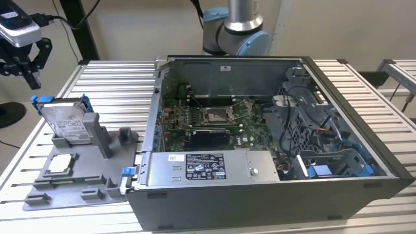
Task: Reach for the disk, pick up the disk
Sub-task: 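Pick up the disk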
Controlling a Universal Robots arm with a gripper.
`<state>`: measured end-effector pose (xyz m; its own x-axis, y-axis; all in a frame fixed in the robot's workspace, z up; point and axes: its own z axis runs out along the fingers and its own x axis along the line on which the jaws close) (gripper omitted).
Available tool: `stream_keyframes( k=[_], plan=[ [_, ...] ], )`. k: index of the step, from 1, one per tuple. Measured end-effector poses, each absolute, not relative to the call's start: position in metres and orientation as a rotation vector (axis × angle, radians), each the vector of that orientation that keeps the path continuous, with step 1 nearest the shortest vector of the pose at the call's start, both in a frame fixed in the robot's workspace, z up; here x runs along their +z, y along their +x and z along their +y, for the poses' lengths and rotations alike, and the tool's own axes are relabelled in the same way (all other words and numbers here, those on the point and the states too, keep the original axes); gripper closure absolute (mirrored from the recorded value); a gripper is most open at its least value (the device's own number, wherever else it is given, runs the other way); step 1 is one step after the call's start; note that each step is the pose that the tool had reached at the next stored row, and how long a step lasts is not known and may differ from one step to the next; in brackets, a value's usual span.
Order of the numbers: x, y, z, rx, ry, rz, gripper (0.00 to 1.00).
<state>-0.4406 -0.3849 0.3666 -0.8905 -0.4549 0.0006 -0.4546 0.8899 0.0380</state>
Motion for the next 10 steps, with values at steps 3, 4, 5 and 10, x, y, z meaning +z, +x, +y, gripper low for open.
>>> stream_keyframes(
  k=[3,4,5,10],
  plan=[
    [0.3666,-0.4406,-0.3849,-0.057,0.789,-3.03,1.0],
    [0.3666,-0.4406,-0.3849,-0.057,0.808,-3.025,1.0],
    [0.3666,-0.4406,-0.3849,-0.057,0.828,-3.019,1.0],
    [0.3666,-0.4406,-0.3849,-0.056,0.927,-2.989,1.0]
  ],
)
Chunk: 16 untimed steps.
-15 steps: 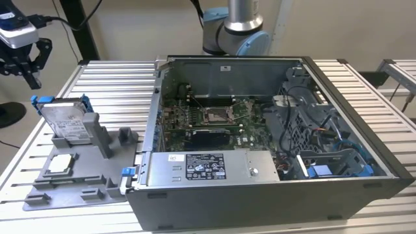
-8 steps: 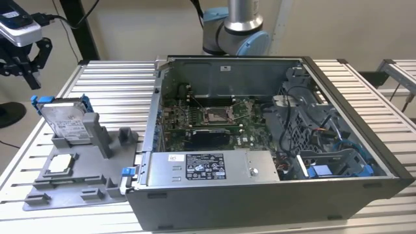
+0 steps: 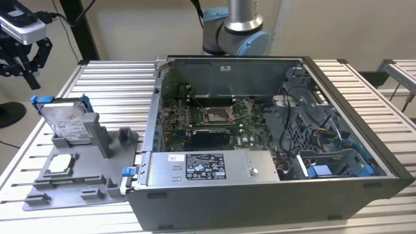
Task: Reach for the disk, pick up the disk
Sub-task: 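Pick up the disk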
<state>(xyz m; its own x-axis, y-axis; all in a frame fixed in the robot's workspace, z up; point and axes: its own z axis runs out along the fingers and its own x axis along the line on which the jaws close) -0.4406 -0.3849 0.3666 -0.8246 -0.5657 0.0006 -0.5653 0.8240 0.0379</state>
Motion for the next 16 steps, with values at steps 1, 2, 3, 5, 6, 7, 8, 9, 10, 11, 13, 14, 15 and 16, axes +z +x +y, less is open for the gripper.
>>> stream_keyframes(
  k=[1,2,3,5,6,7,8,9,10,11,13,14,15,16],
  plan=[
    [0.3666,-0.4406,-0.3849,-0.056,0.947,-2.982,1.0],
    [0.3666,-0.4406,-0.3849,-0.056,0.968,-2.975,1.0],
    [0.3666,-0.4406,-0.3849,-0.056,0.989,-2.968,1.0],
    [0.3666,-0.4406,-0.3849,-0.056,1.033,-2.953,1.0],
    [0.3666,-0.4407,-0.3849,-0.055,1.056,-2.944,1.0],
    [0.3666,-0.4407,-0.3848,-0.055,1.079,-2.935,1.0],
    [0.3666,-0.4407,-0.3849,-0.055,1.101,-2.927,1.0],
    [0.3666,-0.4407,-0.3849,-0.055,1.124,-2.918,1.0],
    [0.3666,-0.4406,-0.3849,-0.055,1.148,-2.908,1.0],
    [0.3666,-0.4406,-0.3849,-0.055,1.171,-2.899,1.0],
    [0.3666,-0.4406,-0.3849,-0.054,1.218,-2.879,1.0],
    [0.3666,-0.4406,-0.3849,-0.054,1.241,-2.869,1.0],
    [0.3666,-0.4406,-0.3849,-0.054,1.264,-2.858,1.0],
    [0.3666,-0.4406,-0.3849,-0.054,1.285,-2.849,1.0]
  ],
)
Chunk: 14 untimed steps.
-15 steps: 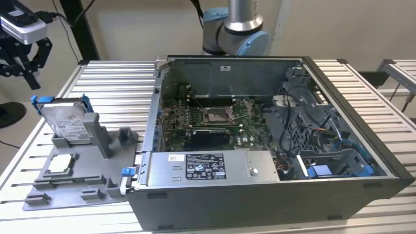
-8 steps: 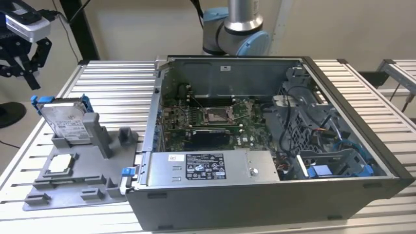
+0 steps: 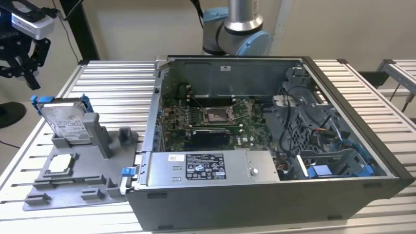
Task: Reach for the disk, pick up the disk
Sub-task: 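Pick up the disk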
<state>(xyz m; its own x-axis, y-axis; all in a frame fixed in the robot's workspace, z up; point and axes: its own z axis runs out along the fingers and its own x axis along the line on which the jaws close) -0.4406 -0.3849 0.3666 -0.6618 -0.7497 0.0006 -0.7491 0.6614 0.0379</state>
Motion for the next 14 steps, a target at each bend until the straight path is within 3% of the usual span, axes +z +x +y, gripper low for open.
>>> stream_keyframes(
  k=[14],
  plan=[
    [0.3666,-0.4406,-0.3849,-0.05,1.593,-2.684,1.0]
  ],
)
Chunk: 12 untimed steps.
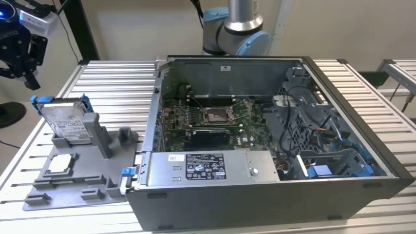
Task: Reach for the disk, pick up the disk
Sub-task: 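Pick up the disk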
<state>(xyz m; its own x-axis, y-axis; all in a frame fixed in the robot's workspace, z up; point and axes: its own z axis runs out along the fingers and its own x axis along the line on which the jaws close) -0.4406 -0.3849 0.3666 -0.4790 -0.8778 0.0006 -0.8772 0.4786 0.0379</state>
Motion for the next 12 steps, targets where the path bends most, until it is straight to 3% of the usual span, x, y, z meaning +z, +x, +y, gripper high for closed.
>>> stream_keyframes(
  k=[12],
  plan=[
    [0.3666,-0.4406,-0.3849,-0.047,1.824,-2.53,1.0]
  ],
)
